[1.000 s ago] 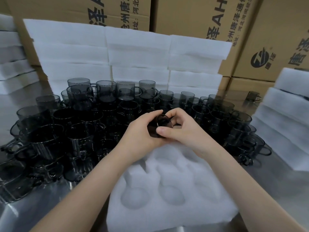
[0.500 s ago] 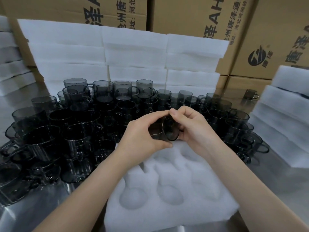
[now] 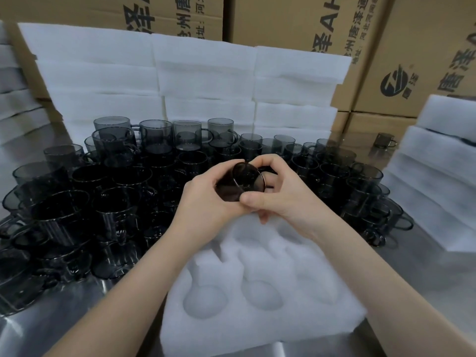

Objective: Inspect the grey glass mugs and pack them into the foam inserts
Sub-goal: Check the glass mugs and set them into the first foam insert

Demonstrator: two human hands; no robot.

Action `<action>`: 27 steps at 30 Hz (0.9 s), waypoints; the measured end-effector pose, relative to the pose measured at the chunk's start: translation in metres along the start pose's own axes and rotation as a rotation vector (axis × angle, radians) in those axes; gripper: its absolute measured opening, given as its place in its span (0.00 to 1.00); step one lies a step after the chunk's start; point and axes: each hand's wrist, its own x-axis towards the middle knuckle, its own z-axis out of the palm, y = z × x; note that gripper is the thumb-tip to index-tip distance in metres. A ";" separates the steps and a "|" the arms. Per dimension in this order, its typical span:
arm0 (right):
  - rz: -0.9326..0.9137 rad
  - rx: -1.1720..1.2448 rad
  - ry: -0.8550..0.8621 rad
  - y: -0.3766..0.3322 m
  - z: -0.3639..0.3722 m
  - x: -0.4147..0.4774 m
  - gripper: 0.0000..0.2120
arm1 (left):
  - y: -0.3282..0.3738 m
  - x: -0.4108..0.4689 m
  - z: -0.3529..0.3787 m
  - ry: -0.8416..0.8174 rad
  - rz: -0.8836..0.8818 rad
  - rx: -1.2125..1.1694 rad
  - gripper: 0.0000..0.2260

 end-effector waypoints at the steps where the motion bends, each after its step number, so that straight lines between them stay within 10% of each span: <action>1: -0.006 -0.038 0.033 0.000 0.002 0.000 0.23 | 0.002 -0.001 0.001 0.011 0.014 0.048 0.26; 13: -0.069 0.036 0.223 0.000 0.001 0.001 0.09 | 0.010 -0.006 0.006 -0.017 0.112 0.371 0.31; 22: 0.016 0.387 0.071 0.004 -0.011 0.004 0.15 | 0.005 -0.003 0.003 0.069 0.077 0.111 0.29; 27: -0.033 0.168 0.098 0.002 -0.007 0.003 0.05 | 0.005 -0.005 0.004 -0.046 0.115 0.110 0.29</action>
